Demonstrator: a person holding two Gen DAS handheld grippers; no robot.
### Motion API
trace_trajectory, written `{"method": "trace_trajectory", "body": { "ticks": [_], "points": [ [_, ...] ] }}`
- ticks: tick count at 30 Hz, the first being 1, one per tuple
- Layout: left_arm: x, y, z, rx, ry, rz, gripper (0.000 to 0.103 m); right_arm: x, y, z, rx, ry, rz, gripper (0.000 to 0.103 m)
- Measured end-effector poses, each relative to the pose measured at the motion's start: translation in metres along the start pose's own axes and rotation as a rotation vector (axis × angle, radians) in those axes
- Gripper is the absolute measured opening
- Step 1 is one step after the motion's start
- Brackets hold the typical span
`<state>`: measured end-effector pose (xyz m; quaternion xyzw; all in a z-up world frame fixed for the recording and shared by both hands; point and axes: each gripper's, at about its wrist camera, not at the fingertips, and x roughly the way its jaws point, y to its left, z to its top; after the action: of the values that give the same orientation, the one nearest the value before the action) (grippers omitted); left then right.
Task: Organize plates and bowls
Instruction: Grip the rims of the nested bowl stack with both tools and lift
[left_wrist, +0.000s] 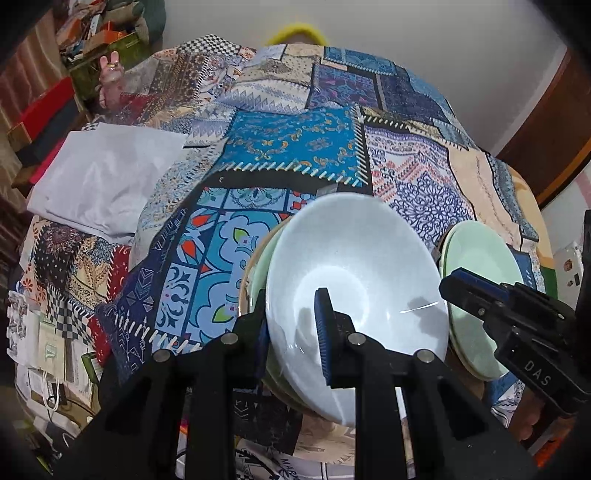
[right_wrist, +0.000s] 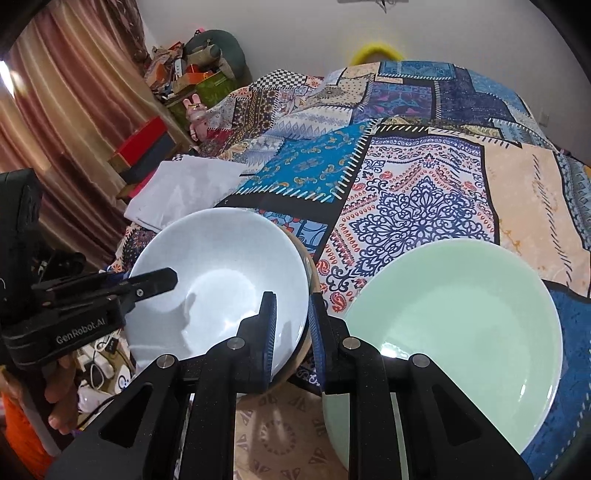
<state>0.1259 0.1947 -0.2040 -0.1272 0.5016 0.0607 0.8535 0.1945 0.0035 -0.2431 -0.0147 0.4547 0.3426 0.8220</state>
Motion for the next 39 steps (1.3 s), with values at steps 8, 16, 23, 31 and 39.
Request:
{"method": "trace_trajectory", "body": {
  "ticks": [8,16,23,31,39],
  "points": [
    [-0.009,0.009,-0.001,-0.02,-0.017,-0.034,0.026,-0.001,-0.005,-0.005,0.001,0.016,-0.003,0.024],
    [-0.026,0.015,-0.007,0.006,-0.073,-0.001,0.05,0.006,-0.003,-0.006,-0.004,0.032,0.003,0.028],
    [0.002,0.028,-0.021,-0.031,0.009,-0.025,0.05,0.019,-0.004,-0.005,0.001,0.059,0.009,0.028],
    [0.018,0.035,-0.028,-0.056,0.045,-0.082,0.051,0.031,0.003,-0.008,-0.009,0.09,0.017,0.031],
    [0.031,0.035,-0.03,-0.061,0.071,-0.108,0.05,0.041,0.008,-0.004,-0.024,0.104,-0.006,0.033]
  ]
}}
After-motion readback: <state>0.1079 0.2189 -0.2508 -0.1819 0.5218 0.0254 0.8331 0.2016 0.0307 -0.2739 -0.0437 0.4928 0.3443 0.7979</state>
